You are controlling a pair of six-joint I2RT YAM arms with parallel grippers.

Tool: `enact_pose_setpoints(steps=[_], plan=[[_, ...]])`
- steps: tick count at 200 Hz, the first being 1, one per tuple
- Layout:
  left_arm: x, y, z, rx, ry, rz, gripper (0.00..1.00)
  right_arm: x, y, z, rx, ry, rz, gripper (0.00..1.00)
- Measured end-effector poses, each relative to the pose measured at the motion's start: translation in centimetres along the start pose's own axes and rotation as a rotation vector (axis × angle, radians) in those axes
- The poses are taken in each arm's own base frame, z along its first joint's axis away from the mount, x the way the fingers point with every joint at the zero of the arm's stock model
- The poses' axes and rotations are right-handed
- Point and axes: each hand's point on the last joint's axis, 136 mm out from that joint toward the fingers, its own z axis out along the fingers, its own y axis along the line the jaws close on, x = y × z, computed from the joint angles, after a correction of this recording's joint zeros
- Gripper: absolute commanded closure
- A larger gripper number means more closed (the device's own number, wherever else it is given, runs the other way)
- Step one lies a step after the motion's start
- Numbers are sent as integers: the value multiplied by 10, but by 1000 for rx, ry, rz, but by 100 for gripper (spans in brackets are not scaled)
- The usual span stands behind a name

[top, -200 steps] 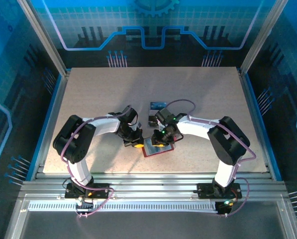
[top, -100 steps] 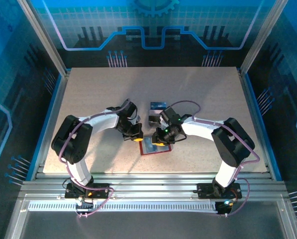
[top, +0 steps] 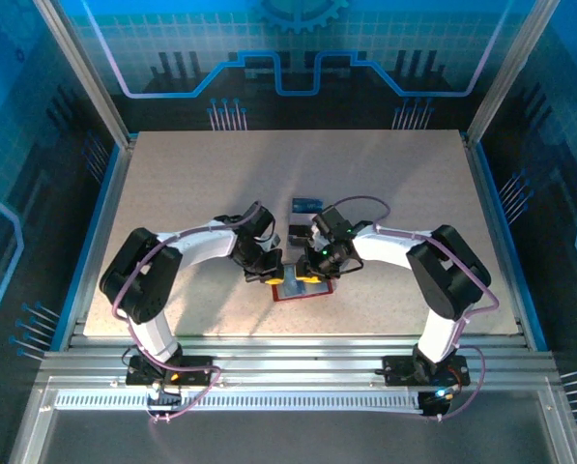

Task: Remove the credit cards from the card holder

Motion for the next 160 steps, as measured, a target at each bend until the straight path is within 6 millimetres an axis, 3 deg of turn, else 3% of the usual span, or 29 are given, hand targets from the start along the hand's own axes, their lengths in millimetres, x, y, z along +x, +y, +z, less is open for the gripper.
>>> enact_pose_setpoints(steps=[51,160], plan=[[5,12,11,-26,32,-23,100,1,-3,4,5,11,-4,74],[5,13,11,-28,35,-15,100,2,-3,9,-34,23,-25,74]])
